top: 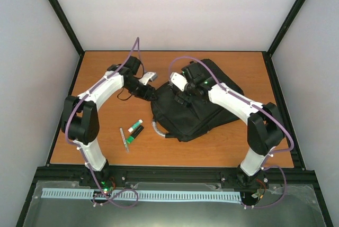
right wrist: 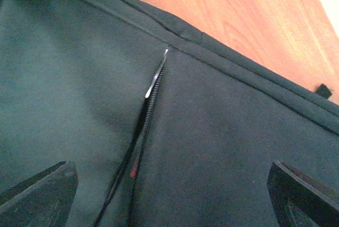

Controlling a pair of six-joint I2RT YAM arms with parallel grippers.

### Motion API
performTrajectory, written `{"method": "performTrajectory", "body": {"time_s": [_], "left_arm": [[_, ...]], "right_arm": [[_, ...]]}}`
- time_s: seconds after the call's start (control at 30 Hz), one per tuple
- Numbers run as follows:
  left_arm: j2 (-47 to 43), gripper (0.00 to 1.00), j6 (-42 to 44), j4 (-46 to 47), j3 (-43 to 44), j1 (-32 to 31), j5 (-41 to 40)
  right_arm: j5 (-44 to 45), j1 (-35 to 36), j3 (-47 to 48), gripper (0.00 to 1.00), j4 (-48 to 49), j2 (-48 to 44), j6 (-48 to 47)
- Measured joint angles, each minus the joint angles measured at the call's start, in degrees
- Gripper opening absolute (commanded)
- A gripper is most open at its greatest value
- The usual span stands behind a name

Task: Pack the student bag
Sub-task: Place the stationery in the student bag.

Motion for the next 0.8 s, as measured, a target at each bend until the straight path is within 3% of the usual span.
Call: {"method": "performTrajectory", "body": {"time_s": [0.27,0.33,0.43,0.6,0.8], "left_arm": [[5.03,0.56,-0.63,-0.17,2.12,-0.35,0.61],[6.32,0.49,-0.63,-0.15,2.27,-0.28,1.11],[8.22,0.27,-0.61,-0.22,3.21,-0.28,1.38],[10.40,0.02,-0.24,0.15,4.11,-0.35,2.51],[10.25,0.01,0.00,0.20,3.98,-0.39,2.86]], "right_arm": [[10.84,1.05,-0.70,1.00,5.75,2.82,1.90],[12.66,1.09,-1.49,1.00,7.19,2.82,1.99],[14.82,1.25,-3.06,0.98,8.94,2.82,2.27],[17.70,1.29,-4.92,0.95,10.60,2.82,2.95],[16.00,0.98,-5.03,0.97,9.11,1.81,2.40]]}}
